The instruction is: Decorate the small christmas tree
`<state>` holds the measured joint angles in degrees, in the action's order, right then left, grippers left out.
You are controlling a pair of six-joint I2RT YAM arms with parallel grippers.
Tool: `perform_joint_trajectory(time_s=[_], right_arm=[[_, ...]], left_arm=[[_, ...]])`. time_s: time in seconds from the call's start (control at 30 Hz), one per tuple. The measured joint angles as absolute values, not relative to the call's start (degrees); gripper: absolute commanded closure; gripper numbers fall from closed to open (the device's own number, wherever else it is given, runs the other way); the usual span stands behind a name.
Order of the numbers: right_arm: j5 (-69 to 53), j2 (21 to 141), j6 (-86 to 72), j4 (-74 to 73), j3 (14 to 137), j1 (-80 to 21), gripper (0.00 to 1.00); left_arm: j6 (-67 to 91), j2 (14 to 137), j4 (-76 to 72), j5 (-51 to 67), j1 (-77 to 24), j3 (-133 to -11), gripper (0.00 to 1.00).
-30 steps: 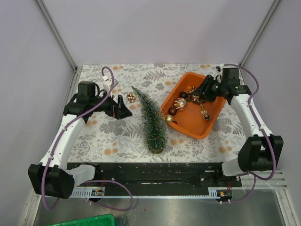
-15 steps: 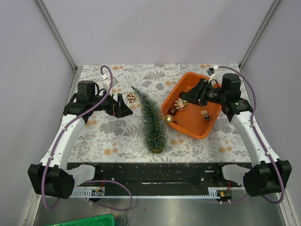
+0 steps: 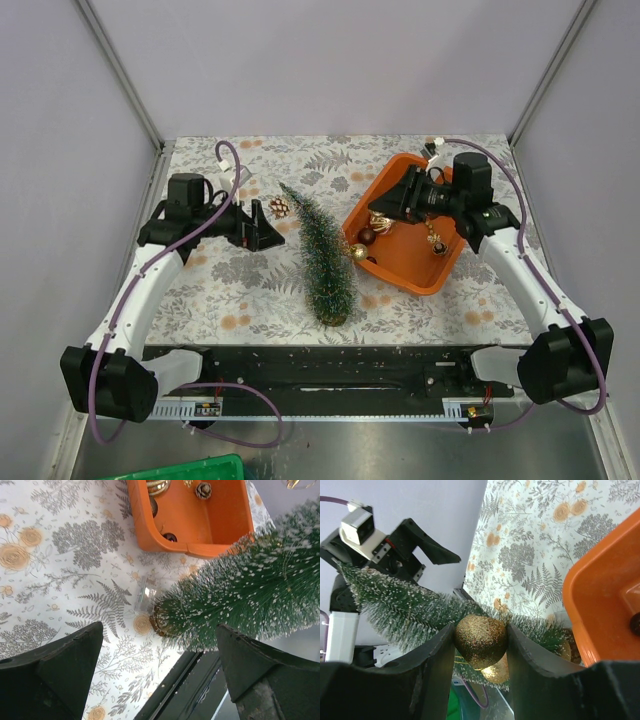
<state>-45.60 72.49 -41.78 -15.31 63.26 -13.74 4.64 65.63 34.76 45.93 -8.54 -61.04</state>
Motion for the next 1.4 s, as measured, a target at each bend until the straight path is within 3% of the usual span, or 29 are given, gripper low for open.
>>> perform_joint_trajectory(time_s=[0.67,1.07,1.4], right_arm=[[-50.22,75.83,-45.21,-9.61,69.80,-20.27,0.52],[-45.50,69.71,-36.29,-25.67,75.37,-20.32,0.49],[-46.87,63.88,-34.98,-27.27,77.23,-20.32,0.48]], left_arm=[[7.14,65.84,31.53,47.81,-10.83,-59.42,0.01],[7.14,65.84,31.57,47.83,-10.87,-59.42,0.01],[7.14,65.82,31.57,47.81,-10.87,-59.42,0.01]])
